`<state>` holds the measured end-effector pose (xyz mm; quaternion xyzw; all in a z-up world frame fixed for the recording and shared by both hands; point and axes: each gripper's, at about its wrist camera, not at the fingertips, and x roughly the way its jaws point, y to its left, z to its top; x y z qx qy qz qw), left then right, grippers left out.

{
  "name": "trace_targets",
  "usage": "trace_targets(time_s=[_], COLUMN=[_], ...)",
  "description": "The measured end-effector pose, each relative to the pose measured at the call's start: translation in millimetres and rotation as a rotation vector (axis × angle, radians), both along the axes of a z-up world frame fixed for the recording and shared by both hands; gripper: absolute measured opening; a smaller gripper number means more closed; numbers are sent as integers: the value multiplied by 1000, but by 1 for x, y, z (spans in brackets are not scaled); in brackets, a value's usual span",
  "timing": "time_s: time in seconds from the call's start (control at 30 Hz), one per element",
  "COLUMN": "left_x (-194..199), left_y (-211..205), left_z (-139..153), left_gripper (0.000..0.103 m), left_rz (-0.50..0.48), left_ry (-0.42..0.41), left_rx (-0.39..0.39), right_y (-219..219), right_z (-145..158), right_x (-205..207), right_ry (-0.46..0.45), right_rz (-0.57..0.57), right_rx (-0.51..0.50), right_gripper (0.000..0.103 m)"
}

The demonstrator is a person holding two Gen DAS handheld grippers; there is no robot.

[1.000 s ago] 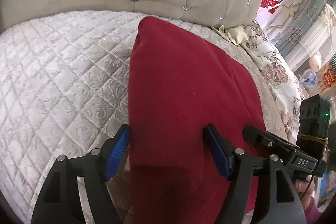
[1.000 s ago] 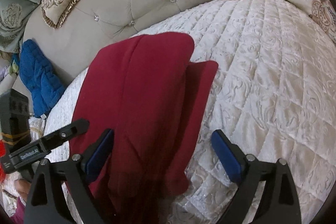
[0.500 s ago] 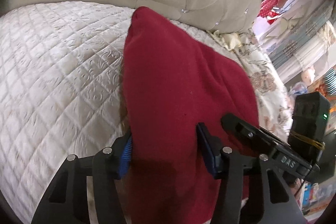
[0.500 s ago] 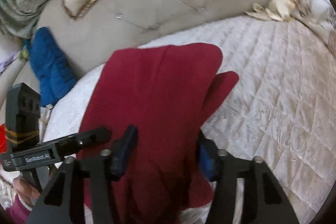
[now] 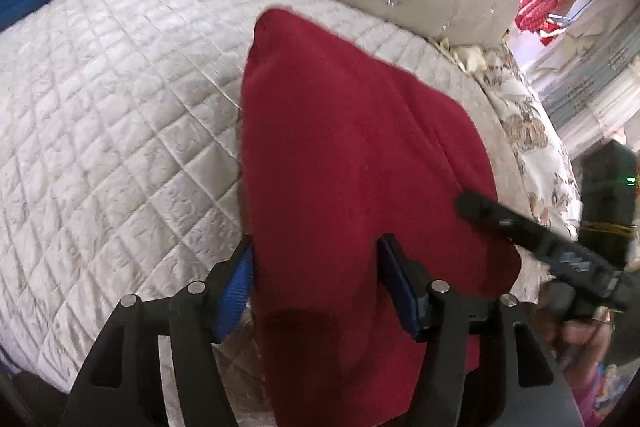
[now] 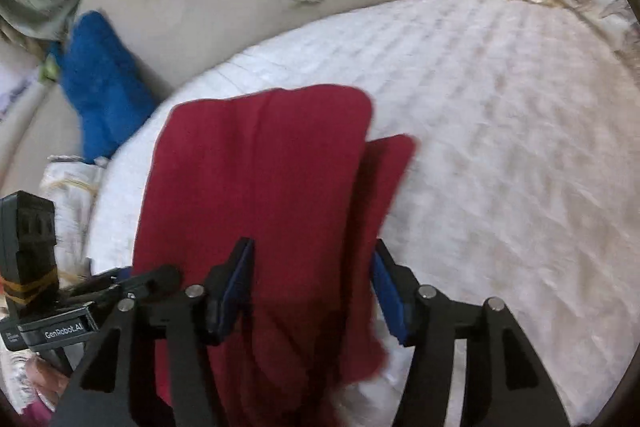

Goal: Fold small clothes
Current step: 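Release the sweater and pull both grippers back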

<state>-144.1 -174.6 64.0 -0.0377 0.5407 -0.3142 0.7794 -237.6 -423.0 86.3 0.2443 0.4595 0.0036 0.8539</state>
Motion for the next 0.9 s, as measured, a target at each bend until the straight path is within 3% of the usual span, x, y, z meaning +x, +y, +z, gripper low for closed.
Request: trace_targets(time_s=[0.1,0.23,0.33,0.47,0.6,0.73,0.9], left_x=[-8,-13,-18,-30,-40,-49,-59], left_y=[3,5,6,12,17,22,28], left_z=[13,25,26,33,47,68,88], left_gripper=[41,41,41,41,41,41,41], left_rz=[22,59,63,80,108,148,179], left_ry=[-84,-162,-195,-252,-304,-397,-457], left_rx=[37,60,97,127,133,144,134], right_y=[9,49,70,77,83,82,78], right_z=[34,54,40,-1,-1,21,50], right_x=[-18,-31,-35,-34,-40,-48,-60], right_ry=[-84,-148,-120,0,-36,-75,-161], right_rz=[31,206,284,275,259,232,155], right_rx=[-112,-189,-236,-293,-321,-287,-291], right_gripper=[61,56,46,36,36,46,69])
